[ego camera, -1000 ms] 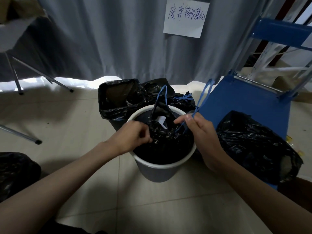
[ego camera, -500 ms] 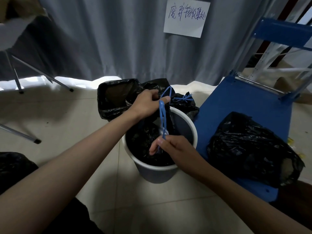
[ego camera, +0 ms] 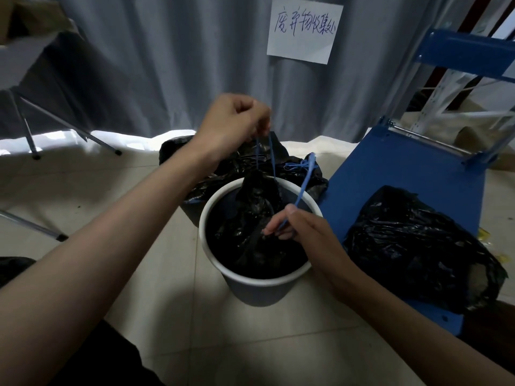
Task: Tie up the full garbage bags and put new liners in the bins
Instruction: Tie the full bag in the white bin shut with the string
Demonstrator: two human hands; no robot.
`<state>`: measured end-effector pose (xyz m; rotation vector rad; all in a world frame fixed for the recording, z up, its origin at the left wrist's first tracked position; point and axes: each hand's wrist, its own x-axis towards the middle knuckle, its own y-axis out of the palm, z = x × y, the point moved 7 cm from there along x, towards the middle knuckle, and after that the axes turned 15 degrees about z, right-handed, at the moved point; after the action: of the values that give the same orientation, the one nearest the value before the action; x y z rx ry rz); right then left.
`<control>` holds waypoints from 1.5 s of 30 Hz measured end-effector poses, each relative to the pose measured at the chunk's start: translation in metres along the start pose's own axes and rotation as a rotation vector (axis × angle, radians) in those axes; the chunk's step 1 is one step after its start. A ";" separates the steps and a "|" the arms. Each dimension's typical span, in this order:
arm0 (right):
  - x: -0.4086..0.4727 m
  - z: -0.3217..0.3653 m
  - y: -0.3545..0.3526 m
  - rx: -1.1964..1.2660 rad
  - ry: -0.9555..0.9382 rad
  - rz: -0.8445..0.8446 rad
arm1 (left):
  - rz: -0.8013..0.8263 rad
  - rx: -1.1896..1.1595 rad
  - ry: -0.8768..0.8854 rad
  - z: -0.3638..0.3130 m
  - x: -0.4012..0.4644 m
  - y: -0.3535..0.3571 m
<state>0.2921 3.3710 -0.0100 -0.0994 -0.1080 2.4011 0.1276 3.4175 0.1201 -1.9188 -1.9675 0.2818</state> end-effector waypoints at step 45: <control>0.021 0.020 -0.049 -0.104 0.033 -0.121 | 0.143 0.610 0.102 0.039 -0.028 0.015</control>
<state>0.3070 3.4203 0.0137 -0.1752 -0.2171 2.2719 0.1257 3.3951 0.0747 -1.6250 -1.4513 0.7144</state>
